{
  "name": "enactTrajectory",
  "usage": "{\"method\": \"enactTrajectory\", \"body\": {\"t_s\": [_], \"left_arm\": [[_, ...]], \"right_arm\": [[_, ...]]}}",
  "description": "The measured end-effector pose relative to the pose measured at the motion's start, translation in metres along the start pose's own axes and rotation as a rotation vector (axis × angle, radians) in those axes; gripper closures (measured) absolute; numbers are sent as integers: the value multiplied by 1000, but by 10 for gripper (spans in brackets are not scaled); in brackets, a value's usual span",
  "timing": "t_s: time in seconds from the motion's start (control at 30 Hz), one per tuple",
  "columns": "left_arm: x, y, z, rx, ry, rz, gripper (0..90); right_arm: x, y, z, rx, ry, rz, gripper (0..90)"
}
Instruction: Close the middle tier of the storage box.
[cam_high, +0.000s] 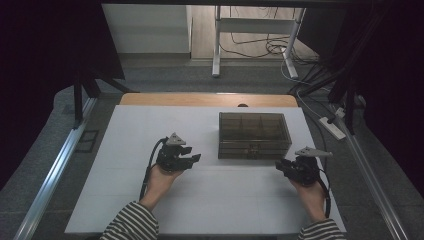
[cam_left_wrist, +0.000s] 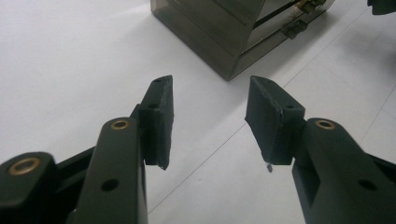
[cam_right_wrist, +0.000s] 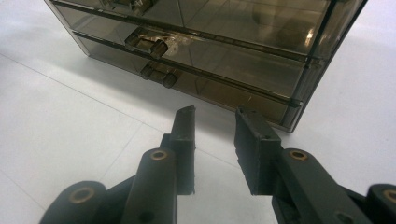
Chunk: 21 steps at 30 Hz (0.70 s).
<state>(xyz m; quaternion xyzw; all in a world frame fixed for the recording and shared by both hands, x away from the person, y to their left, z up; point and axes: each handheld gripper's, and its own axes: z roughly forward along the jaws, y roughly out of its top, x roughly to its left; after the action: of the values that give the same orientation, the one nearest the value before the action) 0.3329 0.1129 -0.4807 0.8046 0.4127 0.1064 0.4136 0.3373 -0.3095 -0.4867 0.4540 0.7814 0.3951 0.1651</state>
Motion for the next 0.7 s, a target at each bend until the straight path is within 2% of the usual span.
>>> {"method": "enactTrajectory", "body": {"t_s": [0.7], "left_arm": [[8,-14,-22,-41,16,-18,472]], "right_arm": [[8,-5,-4,-22,-16,-3,516]]}}
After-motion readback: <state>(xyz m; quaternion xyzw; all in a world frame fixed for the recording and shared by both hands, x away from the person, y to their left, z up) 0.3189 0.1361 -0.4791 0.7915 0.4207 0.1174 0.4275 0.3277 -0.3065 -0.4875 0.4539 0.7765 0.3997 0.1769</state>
